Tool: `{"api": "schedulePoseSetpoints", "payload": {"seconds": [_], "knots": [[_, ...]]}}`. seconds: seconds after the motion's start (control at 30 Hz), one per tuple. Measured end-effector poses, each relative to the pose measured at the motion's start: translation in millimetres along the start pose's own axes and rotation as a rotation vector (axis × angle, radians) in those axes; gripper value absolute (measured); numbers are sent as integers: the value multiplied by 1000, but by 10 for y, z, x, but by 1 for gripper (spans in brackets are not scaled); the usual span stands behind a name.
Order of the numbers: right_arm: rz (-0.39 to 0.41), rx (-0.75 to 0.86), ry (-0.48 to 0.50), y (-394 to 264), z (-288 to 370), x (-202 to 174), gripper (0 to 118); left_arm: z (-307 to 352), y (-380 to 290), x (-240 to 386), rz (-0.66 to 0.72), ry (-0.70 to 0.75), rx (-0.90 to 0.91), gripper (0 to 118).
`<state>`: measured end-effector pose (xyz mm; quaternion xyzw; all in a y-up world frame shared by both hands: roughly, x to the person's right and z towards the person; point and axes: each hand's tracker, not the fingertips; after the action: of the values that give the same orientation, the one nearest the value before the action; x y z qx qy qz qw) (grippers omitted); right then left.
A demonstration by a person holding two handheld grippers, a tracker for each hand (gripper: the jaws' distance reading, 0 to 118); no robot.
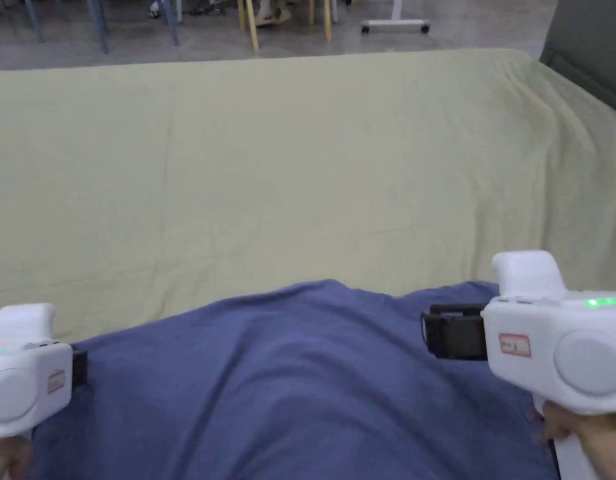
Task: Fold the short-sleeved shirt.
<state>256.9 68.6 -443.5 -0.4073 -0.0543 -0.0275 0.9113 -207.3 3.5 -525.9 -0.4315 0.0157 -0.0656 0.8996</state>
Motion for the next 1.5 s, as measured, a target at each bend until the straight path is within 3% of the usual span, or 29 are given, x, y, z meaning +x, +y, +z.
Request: {"api": "schedulePoseSetpoints", "payload": {"seconds": [0.17, 0.3, 0.4, 0.53, 0.6, 0.67, 0.7, 0.77, 0.8, 0.83, 0.93, 1.17, 1.5], "knots": [[42, -112, -62, 406, -642, 278, 118, -31, 3, 5, -5, -1, -5, 5], [3, -182, -78, 488, -1112, 419, 117, -72, 0, 3, -6, -3, -3, 5], [32, -222, -116, 459, -1357, 451, 117, -92, 11, 22, -18, 2, -6, 5], [-1, -249, -59, 467, -1397, 541, 117, -82, 18, 55, -31, 3, -1, 5], [6, -230, -25, 461, -1259, 508, 101, -78, 14, 57, -22, 0, 13, 5], [35, -188, 24, 432, -1136, 434, 70, -58, 5, 72, -16, 2, 22, 5], [74, -188, -40, 409, -1110, 367, 67, -52, 3, 80, -27, 3, 28, 5], [71, -182, 89, 387, -1081, 381, 62, -71, 2, 58, -31, -1, 33, 5], [26, -179, 92, 382, -1045, 360, 38, -69, 9, 28, -26, -5, 33, 5], [24, -152, -7, 381, -1004, 312, 15, -47, 16, 12, -20, -10, 35, 5], [88, -148, 8, 373, -1005, 316, 14, -19, 40, -11, -28, -15, 40, 5], [-17, -96, 42, 408, -744, 370, 14, 221, 107, -87, -12, -22, 85, 5], [-74, 48, 86, 332, 311, 463, 14, 1098, 89, -194, 41, -56, 226, 5]]}}
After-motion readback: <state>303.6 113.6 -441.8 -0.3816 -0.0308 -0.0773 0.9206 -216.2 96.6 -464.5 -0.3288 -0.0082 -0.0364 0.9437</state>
